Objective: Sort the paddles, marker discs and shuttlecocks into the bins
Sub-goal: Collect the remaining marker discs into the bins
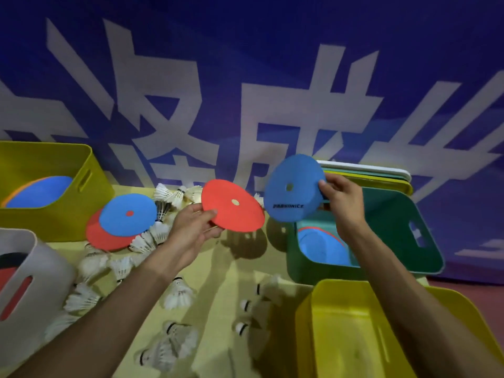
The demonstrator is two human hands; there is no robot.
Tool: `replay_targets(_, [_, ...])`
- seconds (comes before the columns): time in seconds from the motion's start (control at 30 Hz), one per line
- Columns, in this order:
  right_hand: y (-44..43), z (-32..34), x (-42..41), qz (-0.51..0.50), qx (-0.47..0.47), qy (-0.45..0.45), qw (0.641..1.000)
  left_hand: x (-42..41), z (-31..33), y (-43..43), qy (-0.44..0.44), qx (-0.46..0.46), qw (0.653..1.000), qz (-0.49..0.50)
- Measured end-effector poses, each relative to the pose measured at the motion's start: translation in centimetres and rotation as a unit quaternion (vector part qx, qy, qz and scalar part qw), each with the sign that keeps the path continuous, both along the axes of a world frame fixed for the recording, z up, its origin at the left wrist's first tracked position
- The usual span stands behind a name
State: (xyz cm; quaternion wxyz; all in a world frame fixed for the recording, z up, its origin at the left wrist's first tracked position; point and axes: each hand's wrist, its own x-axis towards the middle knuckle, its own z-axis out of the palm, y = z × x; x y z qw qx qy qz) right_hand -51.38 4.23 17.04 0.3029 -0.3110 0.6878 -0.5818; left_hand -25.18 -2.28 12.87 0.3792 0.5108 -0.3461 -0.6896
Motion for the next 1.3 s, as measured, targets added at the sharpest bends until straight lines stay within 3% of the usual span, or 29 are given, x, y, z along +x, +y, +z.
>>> replay_targets(0.1, [1.8,0.0,-3.2,-0.047,-0.014,-0.039,0.998,-2.1,0.6,1.4,0.084,0.025,0.996,-0.007])
replay_targets(0.27, [3.7,-1.2,-7.6,-0.076,0.029,-0.022,0.996,-4.8,1.2,2.9,0.122,0.029,0.992,-0.018])
replay_targets(0.47, [4.7,-4.3,-10.1,-0.04,0.138,0.041,0.989,-6.7,1.6,3.6,0.103,0.022,0.994,-0.038])
replay_targets(0.63, [4.3,-6.3,-10.0,-0.024,0.163,0.036,0.986,-7.2,1.7,3.8,0.085,0.006,0.995,-0.042])
replay_targets(0.8, [5.2,-7.8,-11.4,0.014,0.313,0.175,0.934,-7.9,2.0,4.0,0.083,-0.006,0.995,-0.048])
replay_targets(0.93, [5.8,-7.4,-11.5,0.043,0.303,0.196,0.932,-9.2,2.2,4.4,0.078,-0.021,0.994,-0.072])
replay_targets(1.0, [5.6,-6.9,-11.0,0.064,0.268,0.16,0.948,-9.9,2.3,4.6,0.072,-0.027,0.993,-0.087])
replay_targets(1.1, [5.3,-5.1,-9.2,0.105,0.199,0.019,0.974,-10.9,2.6,4.9,0.062,-0.034,0.992,-0.108])
replay_targets(1.2, [5.4,-3.4,-7.4,0.141,0.14,-0.097,0.975,-11.6,2.7,5.3,0.056,-0.037,0.989,-0.13])
replay_targets(1.3, [5.7,-2.3,-6.4,0.142,0.095,-0.145,0.975,-12.0,3.0,5.7,0.05,-0.043,0.987,-0.147])
